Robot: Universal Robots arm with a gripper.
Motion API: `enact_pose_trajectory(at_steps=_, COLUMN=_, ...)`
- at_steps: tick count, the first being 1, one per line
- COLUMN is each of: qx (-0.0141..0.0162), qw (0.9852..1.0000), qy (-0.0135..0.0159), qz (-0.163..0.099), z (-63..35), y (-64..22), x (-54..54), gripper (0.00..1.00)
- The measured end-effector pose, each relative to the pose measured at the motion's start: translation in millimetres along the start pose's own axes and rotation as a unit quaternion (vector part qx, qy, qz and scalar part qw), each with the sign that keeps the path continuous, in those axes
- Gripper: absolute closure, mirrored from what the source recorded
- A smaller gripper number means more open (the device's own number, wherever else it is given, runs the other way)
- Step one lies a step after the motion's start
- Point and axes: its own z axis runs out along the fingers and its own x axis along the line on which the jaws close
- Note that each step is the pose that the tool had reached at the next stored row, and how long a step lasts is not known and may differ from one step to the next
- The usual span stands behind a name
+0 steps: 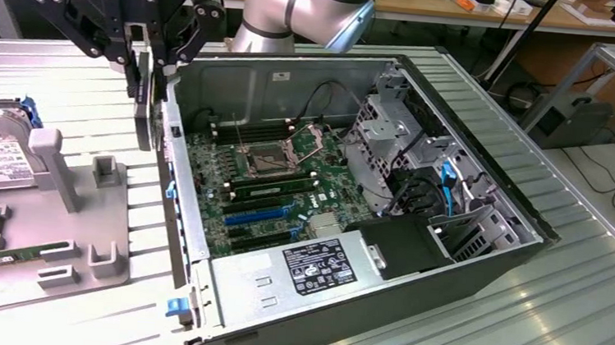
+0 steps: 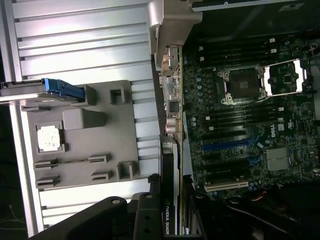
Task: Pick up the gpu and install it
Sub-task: 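Pick up the gpu and move the gpu toward the slot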
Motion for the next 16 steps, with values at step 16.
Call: enact_pose_trajectory(at_steps=16, qx=0.0000, qw=1.0000, qy=0.0000, qz=0.000, z=0.7, y=3.1, x=-24.3, gripper=0.73)
